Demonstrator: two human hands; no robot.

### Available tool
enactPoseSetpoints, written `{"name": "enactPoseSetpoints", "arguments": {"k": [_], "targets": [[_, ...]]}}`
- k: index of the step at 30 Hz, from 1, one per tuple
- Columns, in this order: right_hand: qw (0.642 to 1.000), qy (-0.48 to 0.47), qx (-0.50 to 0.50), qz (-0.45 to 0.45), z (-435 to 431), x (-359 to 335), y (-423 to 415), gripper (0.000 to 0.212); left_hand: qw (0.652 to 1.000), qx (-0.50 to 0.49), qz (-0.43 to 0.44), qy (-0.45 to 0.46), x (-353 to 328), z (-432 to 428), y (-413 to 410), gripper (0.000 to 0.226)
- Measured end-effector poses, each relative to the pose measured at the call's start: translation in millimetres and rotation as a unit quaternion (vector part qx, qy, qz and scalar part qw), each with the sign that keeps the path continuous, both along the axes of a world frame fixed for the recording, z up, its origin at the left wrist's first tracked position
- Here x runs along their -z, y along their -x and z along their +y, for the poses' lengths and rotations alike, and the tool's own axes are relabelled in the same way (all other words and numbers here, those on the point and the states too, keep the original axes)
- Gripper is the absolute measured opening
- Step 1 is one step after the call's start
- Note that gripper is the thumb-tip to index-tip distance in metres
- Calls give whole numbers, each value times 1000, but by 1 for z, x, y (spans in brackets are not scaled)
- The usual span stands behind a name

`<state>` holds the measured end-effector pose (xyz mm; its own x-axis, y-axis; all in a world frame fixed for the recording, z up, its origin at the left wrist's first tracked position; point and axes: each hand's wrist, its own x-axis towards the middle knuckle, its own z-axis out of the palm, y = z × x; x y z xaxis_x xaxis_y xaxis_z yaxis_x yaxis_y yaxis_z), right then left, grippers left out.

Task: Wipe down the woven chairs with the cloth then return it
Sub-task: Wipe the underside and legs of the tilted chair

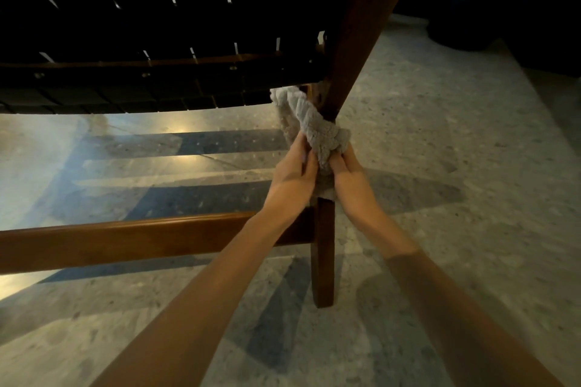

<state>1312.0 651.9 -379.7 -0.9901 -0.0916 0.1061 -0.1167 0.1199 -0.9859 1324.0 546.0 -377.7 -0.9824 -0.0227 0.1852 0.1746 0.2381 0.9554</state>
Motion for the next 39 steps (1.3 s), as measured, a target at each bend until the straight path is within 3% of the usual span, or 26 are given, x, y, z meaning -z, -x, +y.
{"name": "enactPoseSetpoints", "arguments": {"k": [3,9,15,18,22,27,30,32,35,39], "targets": [[999,-21,6,-28,5,15,-15,28,1000,18,7,4,10,-6,-16,45],[996,-39,-11,-83,19,44,-52,24,993,-25,-13,111,28,-5,-46,28],[988,-113,14,-106,29,45,-70,12,991,-66,29,110,33,3,-68,24],[982,-160,39,-88,42,38,-74,16,989,-94,9,111,31,6,-79,32],[975,-188,120,-15,62,15,-73,11,981,-148,11,126,23,-5,-85,20],[966,-149,185,99,39,-14,-52,18,956,-223,80,174,15,-30,-80,40],[982,-118,116,88,-6,-14,-33,55,955,-253,83,130,12,-42,-75,28],[976,-172,112,79,-31,-6,-23,79,960,-242,37,135,11,-50,-70,12],[950,-225,182,115,-37,9,-13,75,970,-197,-17,139,15,-58,-68,18],[951,-216,179,133,-28,29,-18,67,965,-143,-40,214,26,-59,-73,35]]}}
